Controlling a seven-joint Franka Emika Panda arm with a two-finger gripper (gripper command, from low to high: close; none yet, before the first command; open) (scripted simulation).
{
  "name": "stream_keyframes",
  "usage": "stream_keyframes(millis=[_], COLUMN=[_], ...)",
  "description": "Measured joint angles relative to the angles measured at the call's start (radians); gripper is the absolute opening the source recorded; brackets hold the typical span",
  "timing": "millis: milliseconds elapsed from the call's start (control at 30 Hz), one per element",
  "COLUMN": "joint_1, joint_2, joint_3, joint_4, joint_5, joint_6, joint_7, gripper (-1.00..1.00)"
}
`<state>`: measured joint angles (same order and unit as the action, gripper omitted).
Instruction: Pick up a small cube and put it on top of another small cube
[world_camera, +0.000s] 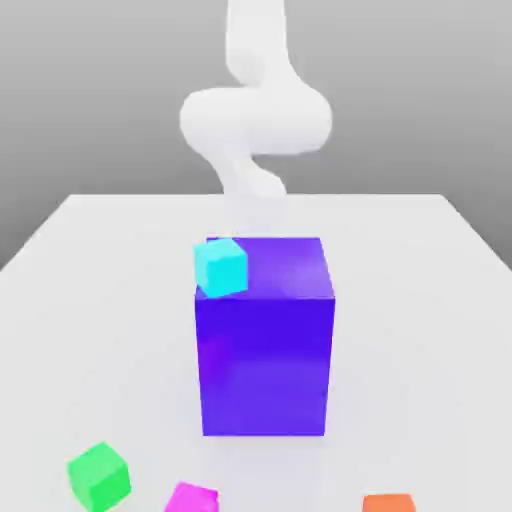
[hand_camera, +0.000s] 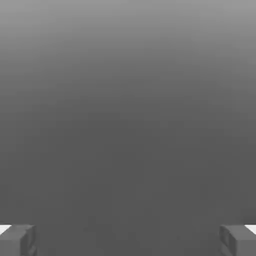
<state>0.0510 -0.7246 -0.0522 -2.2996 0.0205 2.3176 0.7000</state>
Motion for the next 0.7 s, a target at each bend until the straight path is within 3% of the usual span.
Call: stream_keyframes(millis=[367, 700], joint_1=[0.195, 0.268], joint_2=[0.333, 0.64], joint_3=[-0.218, -0.318], joint_4=[0.001, 0.004], joint_5=[0.134, 0.298], joint_6=[0.08, 0.144], joint_7=[-0.475, -0.932], gripper=[0.0, 0.0])
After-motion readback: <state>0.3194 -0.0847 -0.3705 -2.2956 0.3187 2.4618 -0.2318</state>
